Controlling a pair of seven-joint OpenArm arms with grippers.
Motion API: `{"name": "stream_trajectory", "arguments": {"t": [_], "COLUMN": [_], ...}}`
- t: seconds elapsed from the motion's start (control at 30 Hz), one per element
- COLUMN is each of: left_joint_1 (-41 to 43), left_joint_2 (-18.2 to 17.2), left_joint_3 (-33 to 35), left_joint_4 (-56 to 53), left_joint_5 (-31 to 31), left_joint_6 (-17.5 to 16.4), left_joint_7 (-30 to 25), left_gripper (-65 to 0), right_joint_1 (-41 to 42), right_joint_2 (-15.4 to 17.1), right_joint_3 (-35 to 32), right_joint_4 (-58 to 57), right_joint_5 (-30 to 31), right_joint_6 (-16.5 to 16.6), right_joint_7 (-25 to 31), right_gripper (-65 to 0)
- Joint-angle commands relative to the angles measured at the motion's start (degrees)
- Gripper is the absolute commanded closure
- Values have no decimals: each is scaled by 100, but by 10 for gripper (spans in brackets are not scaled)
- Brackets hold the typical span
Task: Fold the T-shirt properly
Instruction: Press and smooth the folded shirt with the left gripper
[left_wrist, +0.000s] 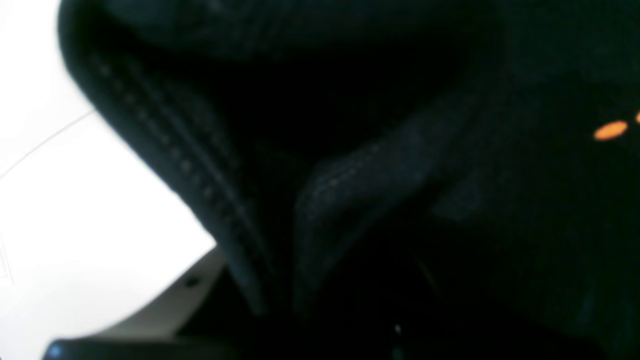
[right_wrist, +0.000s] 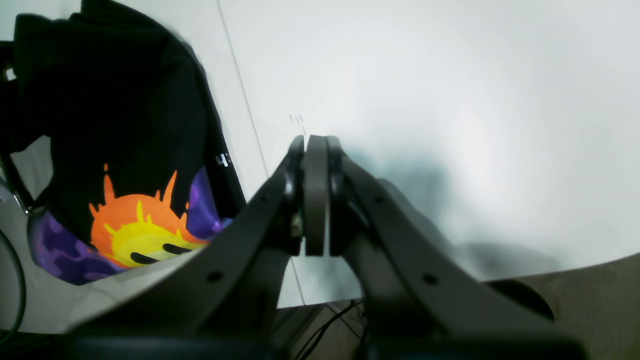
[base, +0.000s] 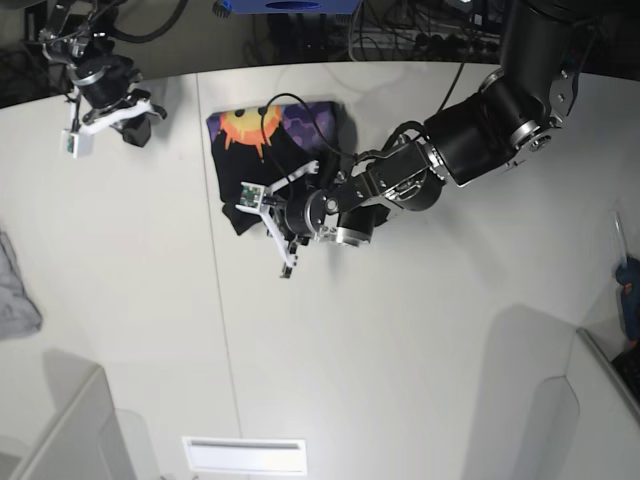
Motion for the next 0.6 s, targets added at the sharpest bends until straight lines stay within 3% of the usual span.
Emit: {"name": "stream_trajectory", "arguments": {"t": [0.0,0.2,0.57], "left_joint_1": [-5,-84,-111], "left_joint_2": [6,68,76], "left_joint_3": [48,48,13], "left_joint_4": [-82,-109,-240], "left_joint_5": [31,31,31], "left_joint_6": [-167,-167,-167], "left_joint_7": [183,-142,-133], "left_gripper": [0,0,0], "right_joint_1": [-31,-40,-49], "right_joint_2": [37,46,37], "right_joint_3": [30,30,30], "right_joint_4": [83,83,83], "right_joint_5": [84,84,84], "right_joint_6": [12,12,12], "right_joint_7": [99,99,90], "right_gripper": [0,0,0]}}
